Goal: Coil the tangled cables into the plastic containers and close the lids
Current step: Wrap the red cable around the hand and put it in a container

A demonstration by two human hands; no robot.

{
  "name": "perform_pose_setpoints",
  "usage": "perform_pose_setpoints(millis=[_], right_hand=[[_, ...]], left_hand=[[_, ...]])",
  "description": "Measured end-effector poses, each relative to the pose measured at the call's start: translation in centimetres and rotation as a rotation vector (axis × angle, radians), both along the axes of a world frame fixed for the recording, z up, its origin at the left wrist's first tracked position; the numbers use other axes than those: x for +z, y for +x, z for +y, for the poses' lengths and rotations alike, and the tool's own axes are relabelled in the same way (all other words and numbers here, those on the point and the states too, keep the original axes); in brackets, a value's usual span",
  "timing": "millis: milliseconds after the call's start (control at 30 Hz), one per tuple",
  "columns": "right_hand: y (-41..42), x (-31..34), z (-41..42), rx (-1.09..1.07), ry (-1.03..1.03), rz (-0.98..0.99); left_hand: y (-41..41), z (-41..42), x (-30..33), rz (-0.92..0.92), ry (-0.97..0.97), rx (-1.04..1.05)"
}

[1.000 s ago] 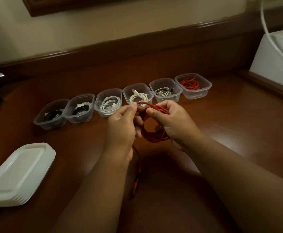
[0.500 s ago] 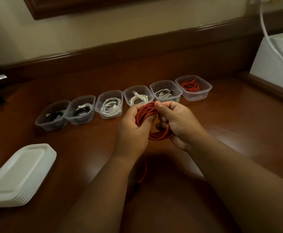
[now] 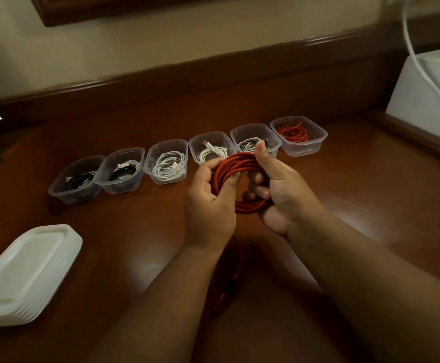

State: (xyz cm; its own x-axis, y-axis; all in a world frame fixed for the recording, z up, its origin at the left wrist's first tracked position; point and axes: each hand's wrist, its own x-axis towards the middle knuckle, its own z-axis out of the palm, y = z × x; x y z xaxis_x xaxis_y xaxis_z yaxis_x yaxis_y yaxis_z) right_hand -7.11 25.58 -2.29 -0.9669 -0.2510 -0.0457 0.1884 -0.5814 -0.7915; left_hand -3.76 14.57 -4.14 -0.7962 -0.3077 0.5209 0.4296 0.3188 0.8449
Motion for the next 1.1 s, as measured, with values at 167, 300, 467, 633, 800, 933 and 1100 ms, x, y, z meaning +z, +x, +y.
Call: perform_pose_setpoints(millis=[167,300,467,633,800,933,1100], right_hand=[[-0.5,0.1,0.3,-0.111,0.078,0.043],[-1.0,0.8,1.5,-0.113,0.168,0.108],[-0.8,1.3,2.0,0.081,0.055,0.104],[-0.1,1.4,1.6,0.065,0.014,0.158],[-0.1,1.5,1.5,-0.034,0.08,0.239],[-1.2,0.2,1.6,-0.14,0.293,0.394],[-0.7,0.1,1.4,-0.147,0.413,0.499]], left_hand=[[0.0,-0.2,0.3,-0.072,0.084,-0.132],[-0.7,-2.2,0.4,-0.051,0.036,-0.1],[-0.7,-3.2,0.6,-0.045,-0.041,-0.093],[-0.3,-1.8,1.1,-0.198,0.06,-0.189],[0.0,-1.2,1.3,-0.468,0.571,-0.425],[0.3,-1.6,1.0,-0.504,0.536,-0.533],[0.4,-1.3,0.4,-0.557,0.591,-0.649]])
